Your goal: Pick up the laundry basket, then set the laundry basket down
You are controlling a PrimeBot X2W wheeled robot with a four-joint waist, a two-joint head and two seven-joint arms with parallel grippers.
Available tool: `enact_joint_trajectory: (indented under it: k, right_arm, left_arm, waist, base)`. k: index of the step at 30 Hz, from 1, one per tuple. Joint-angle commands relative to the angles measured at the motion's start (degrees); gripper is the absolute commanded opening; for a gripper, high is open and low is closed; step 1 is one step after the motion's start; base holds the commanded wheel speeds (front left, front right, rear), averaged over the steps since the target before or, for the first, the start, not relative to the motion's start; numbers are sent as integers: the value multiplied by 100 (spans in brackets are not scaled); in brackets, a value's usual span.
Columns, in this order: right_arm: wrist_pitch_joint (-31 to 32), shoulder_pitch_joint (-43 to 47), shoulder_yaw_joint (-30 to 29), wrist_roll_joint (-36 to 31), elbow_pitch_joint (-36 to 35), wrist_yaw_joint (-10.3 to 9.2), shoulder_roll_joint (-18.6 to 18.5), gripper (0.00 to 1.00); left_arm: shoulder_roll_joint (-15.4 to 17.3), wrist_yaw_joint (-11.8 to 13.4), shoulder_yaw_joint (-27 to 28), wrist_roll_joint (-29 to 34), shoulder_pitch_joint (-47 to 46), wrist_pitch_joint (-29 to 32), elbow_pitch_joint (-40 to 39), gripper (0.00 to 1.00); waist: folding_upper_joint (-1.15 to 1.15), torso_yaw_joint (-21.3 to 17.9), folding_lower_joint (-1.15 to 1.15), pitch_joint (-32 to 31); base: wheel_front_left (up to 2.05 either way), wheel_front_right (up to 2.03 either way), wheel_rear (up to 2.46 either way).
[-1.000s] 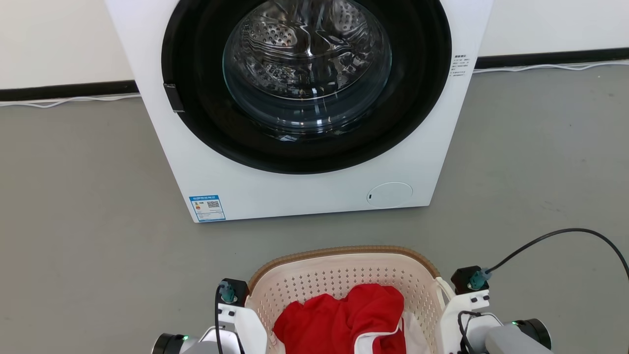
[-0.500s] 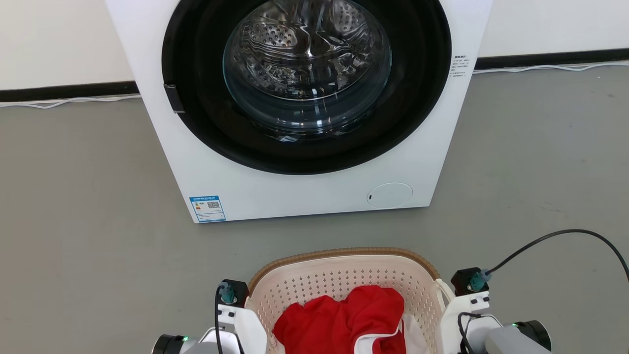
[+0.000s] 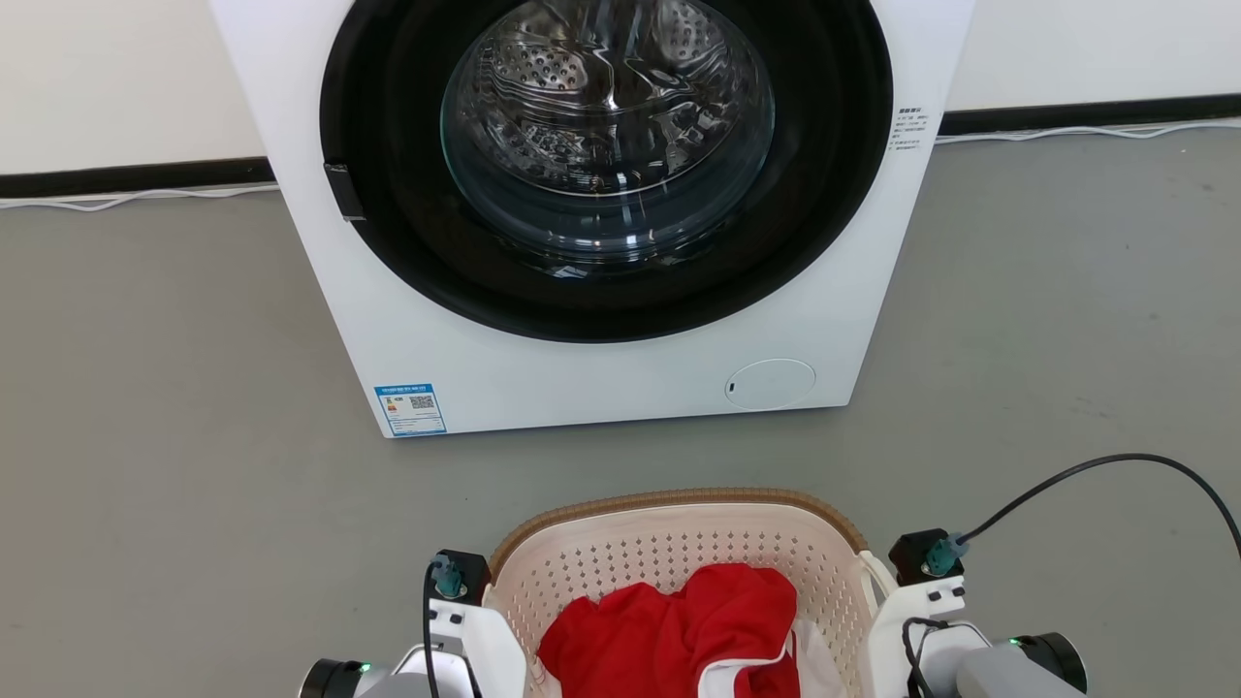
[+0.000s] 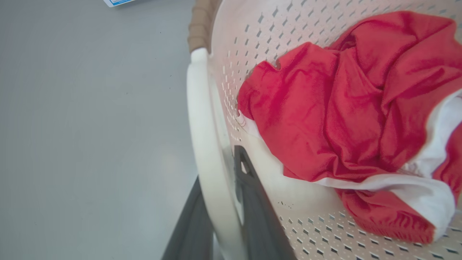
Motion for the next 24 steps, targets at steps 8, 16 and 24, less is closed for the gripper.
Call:
enact_joint_trajectory:
  k: [8,16,24]
  right_arm:
    - [-143,-131,176,94,-118,94,104,0]
    - [-163,-159,237,156,-113,94,104,0]
    - [-549,-415,197,119,-70,94,104,0]
  left_arm:
    - [44,-13,-12,-1,-340,-76,-50,0]
    - [44,9,-44,-28,-368,-100,-41,0]
    - [44,169,-35,-5,-712,-290,-5,0]
  waist:
    - [0,22,0,-1]
    - [0,32,0,41]
    - [0,56,0,458]
  base:
    - [0,0,0]
    - [0,0,0]
    - [0,0,0]
